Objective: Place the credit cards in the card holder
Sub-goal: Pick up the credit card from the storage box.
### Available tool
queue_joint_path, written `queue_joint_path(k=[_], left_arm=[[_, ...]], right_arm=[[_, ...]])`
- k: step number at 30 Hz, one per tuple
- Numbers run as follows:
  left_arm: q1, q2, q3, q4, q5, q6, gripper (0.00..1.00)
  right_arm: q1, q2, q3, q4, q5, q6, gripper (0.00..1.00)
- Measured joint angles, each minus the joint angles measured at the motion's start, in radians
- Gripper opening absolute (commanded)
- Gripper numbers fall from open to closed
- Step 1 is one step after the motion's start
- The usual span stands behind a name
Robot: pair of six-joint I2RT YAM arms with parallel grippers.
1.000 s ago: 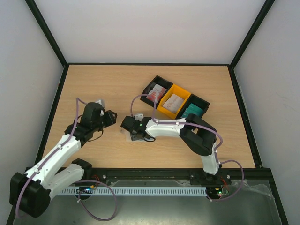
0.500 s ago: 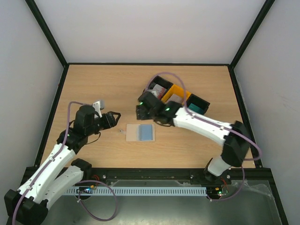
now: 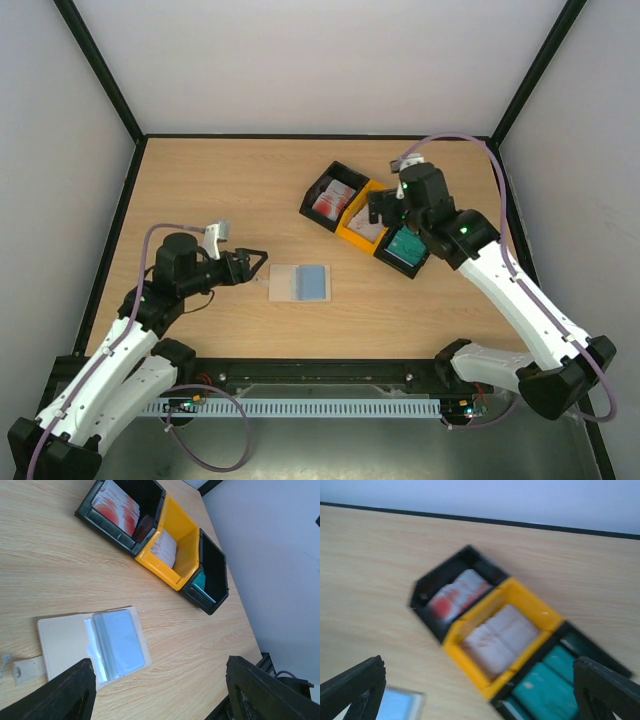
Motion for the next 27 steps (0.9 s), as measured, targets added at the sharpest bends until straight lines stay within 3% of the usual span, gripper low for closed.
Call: queue_joint_path(k=[7,12,18,27], left_arm=[[-0.003,0.058,0.001,0.046,0.035,-0.001,0.73],[-0.009,0.166,0.012,0.086,0.059,-0.002,0.73],[-0.02,0.288,0.063,0.097,0.069,0.019,0.73],[-0.027,0.386,0.073,0.12,0.051,0.032,0.74]], right_arm=[[-0.142,0.082,-0.003,-0.078,0.087,-0.167,0.99],[-0.151,0.101,-0.103,-0.106,0.088,-0.293,0.99],[-0.154,0.108,-0.227,-0.109,0.042,-0.412,0.92],[-0.155,0.28,-0.254,-0.068,-0.071,-0.485,0.82]])
